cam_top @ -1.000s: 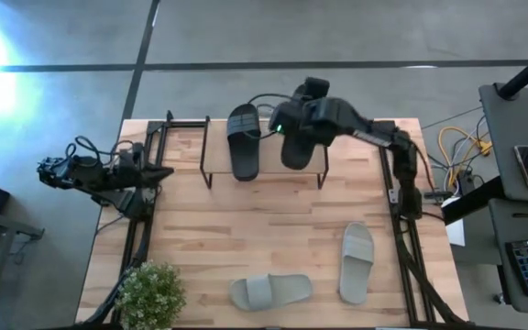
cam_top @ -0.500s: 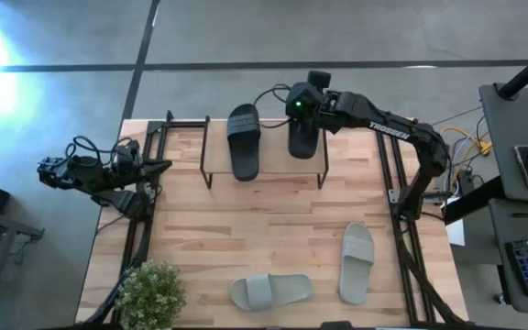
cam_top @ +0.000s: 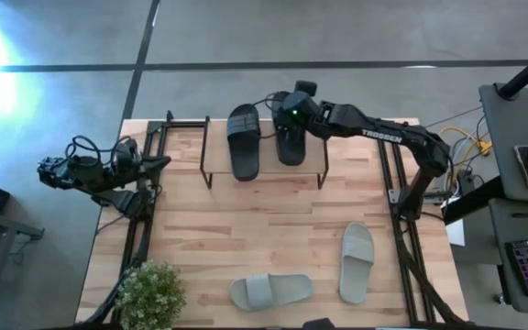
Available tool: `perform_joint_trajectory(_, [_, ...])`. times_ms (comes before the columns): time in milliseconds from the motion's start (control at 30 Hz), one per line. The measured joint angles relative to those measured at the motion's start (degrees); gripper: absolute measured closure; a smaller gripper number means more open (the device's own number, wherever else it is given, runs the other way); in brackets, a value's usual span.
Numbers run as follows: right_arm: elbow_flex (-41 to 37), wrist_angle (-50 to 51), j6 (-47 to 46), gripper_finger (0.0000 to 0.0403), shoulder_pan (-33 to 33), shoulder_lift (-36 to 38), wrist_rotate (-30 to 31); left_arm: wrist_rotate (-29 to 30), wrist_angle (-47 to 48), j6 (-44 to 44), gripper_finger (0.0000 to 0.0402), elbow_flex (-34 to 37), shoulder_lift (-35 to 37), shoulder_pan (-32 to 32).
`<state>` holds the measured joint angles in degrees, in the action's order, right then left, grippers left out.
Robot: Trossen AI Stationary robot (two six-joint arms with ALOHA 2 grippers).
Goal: Pick and place slides into the shelf
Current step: Put the black slide on the shelf
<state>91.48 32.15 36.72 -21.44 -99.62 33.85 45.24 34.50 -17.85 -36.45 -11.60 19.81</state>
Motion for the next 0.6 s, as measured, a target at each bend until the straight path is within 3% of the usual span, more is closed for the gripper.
perform_joint_trajectory(600, [0.04,-1.08,-6.28,0.039,3.88,-4.56,0.25,0.57,0.47,0.07,0.0402,0.02,0.07,0.0])
